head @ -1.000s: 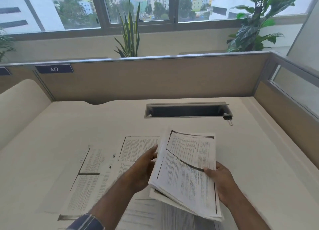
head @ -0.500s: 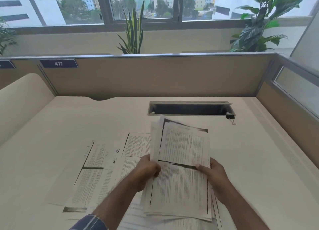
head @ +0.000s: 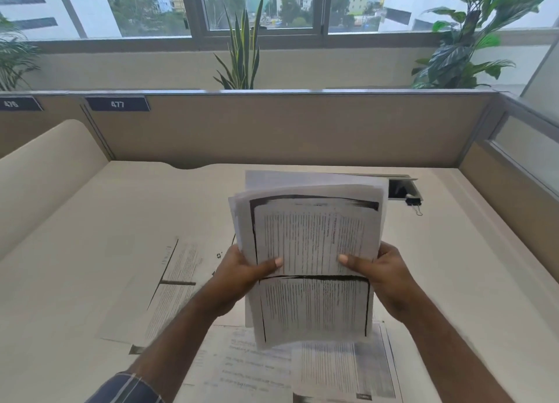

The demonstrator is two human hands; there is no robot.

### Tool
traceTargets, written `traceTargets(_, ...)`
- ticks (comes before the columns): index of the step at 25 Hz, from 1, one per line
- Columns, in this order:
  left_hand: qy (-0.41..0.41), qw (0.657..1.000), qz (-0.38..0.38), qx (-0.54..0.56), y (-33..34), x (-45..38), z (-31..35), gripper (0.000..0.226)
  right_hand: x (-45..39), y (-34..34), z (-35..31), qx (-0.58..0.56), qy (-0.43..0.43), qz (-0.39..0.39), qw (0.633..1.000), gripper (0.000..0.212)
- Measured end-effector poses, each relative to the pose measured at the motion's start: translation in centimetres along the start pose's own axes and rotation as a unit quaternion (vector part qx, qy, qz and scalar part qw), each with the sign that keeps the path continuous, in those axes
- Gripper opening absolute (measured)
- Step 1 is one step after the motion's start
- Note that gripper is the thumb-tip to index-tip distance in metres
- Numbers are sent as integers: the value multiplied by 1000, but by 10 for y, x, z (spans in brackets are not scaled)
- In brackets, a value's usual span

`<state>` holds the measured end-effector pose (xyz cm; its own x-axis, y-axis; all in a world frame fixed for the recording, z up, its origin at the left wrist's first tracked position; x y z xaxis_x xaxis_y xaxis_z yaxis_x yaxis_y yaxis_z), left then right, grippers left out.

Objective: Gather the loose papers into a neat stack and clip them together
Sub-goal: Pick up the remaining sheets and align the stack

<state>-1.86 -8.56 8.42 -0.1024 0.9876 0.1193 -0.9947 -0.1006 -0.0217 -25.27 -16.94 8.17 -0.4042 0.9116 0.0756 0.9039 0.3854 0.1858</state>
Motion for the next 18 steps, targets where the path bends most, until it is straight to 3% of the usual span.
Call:
traceTargets(2, 31, 999, 31, 10, -11, 2, 9, 36, -1, 11, -12, 22, -37, 0, 999, 24)
traceTargets(5, 72, 997, 8, 7, -19, 6, 18, 43, 2, 22, -24, 48, -81, -22, 995, 29)
traceTargets(8, 98, 994, 5, 38, -25, 7, 14, 45, 1, 20, -15, 58, -67, -14, 996, 38)
traceTargets(12, 58, 997, 13, 48, -18, 9, -17, 49, 2, 20, 27, 95, -9, 4, 995, 31)
traceTargets(18, 39, 990, 102, 86, -20, 18, -34, 22, 17, 31, 46, 103, -30, 66, 992, 17)
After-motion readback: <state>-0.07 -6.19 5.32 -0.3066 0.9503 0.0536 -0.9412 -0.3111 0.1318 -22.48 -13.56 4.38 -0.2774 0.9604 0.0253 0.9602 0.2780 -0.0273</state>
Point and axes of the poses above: each hand's wrist, its own x-axis away from the middle knuckle, its own y-axis out of the palm, z = x × y, the point moved 7 cm from there along -x, towards the middle knuckle, and after that the axes turned 2 degrees about -x, right-handed, at the moved point
